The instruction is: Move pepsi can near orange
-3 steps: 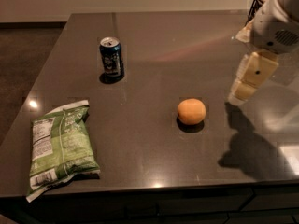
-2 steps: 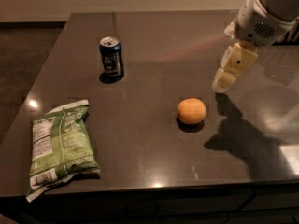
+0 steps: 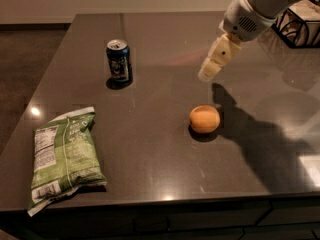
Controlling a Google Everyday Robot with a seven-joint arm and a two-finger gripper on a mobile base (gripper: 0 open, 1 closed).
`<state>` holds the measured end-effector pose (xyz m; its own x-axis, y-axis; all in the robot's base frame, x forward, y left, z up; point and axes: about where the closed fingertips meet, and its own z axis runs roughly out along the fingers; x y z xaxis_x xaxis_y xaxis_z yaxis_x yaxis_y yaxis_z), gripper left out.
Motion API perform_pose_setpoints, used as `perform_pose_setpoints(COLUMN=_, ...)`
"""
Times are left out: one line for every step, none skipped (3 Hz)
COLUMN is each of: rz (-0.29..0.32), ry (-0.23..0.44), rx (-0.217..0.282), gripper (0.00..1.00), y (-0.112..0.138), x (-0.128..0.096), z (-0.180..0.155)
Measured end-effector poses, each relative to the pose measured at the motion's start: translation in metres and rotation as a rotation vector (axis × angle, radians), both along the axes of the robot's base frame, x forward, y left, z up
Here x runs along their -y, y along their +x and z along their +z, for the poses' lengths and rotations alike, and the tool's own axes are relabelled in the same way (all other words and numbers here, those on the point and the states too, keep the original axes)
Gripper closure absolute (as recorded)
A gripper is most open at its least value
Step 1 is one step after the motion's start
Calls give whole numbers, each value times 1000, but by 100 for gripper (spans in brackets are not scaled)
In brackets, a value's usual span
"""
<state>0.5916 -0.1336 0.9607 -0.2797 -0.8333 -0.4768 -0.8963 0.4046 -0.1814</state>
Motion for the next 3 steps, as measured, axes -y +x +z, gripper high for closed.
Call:
perform_pose_setpoints(rz=-9, ry=69, rx=9, gripper=0, y=26, x=-21, z=-6)
perform_pose_setpoints(rz=16, ry=130, rx=8, gripper=0, y=40, x=-53, z=-14)
perform_pose_setpoints(rz=14, ry=181, rx=19, gripper=0, y=54, x=-82, z=-24)
